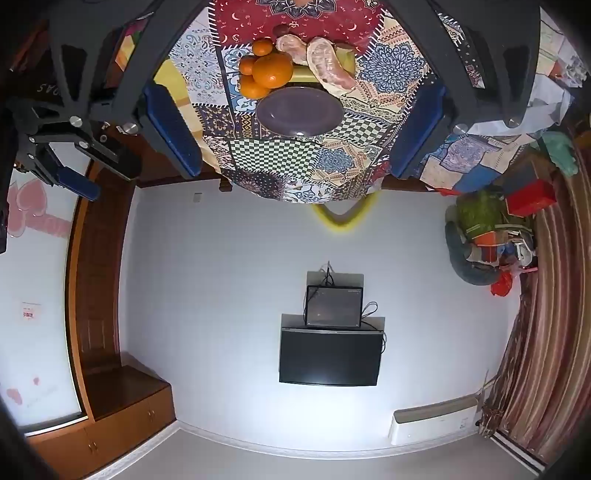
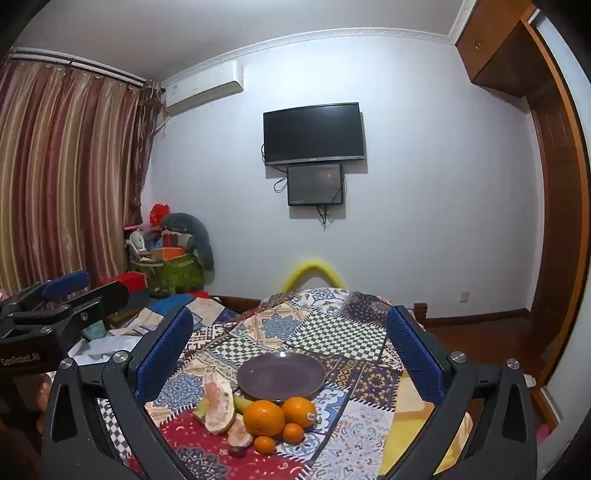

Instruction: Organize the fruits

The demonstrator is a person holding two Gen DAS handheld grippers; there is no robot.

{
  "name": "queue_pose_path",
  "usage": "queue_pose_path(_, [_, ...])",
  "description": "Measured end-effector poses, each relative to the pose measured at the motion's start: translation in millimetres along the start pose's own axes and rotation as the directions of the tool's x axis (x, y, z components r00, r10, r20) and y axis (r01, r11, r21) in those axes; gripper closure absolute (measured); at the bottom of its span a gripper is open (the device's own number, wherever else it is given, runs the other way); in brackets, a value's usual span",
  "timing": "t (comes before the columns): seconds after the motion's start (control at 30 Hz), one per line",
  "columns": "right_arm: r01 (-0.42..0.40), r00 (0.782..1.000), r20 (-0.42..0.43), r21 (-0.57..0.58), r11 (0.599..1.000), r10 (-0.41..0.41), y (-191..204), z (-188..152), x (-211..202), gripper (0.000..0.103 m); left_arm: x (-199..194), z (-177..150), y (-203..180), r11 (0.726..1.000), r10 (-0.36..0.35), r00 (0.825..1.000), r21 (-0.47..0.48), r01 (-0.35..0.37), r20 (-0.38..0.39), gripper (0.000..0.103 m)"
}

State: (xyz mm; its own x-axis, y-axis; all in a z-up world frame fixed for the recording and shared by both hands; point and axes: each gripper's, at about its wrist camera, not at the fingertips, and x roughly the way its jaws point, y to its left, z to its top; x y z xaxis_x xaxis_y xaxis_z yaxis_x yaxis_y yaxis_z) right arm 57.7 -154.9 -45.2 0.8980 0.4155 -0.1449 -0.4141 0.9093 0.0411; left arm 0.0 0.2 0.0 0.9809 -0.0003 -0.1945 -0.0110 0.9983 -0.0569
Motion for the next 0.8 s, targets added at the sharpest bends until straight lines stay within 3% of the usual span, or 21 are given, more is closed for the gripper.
queue_pose_path(0.4, [-0.009,1.000,-0.008,0.007,1.000,0.009,-4.4,-0.2,1.8,0.000,-3.3,10.8,-1.2,1.000,0.007,1.000,-0.016,-0.007,-0.001,0.000])
queue_pose_path(0.8, [-0.007,1.000,-0.011,0.013,1.000,0.007,-1.7,0.4,1.0,0.000,3.7,-1.8,2.6,1.000,0.007,1.000,-0.025,-0.007,0.007,0.000])
